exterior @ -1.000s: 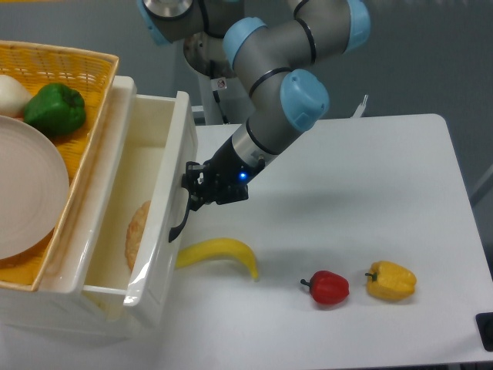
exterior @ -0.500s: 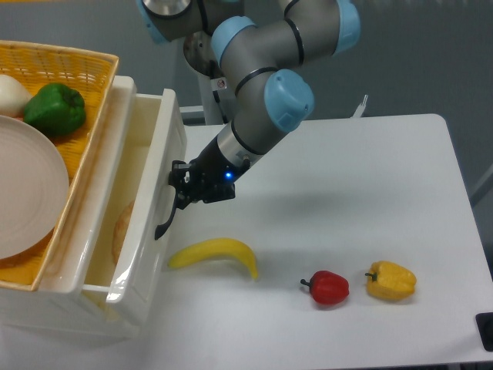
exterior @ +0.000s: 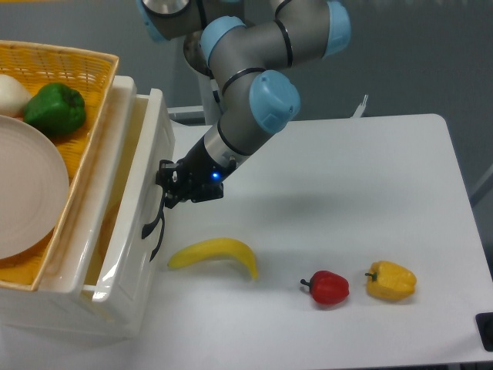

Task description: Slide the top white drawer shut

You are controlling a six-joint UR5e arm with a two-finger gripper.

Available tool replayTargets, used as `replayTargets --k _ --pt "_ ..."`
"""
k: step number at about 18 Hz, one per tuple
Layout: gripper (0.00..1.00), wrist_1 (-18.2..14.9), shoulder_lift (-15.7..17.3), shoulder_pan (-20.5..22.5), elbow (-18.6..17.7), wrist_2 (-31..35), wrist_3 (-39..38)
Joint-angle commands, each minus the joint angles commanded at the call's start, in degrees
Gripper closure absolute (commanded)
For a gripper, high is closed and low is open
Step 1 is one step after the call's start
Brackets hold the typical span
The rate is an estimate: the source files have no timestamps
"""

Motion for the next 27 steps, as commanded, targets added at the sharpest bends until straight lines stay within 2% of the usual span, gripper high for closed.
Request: replayTargets --k 15,17,22,27 --pt "0.88 1.23 0.09 -2.03 0.0 -0.35 -1.93" --pt "0.88 2.28 0.0 -2.38 0.0 -0.35 -2.46" --pt "0.76 3.25 -0.18 -1.59 0.18 -0.18 -2.29" --pt "0.67 3.34 0.7 2.54 0.7 0.35 -1.93"
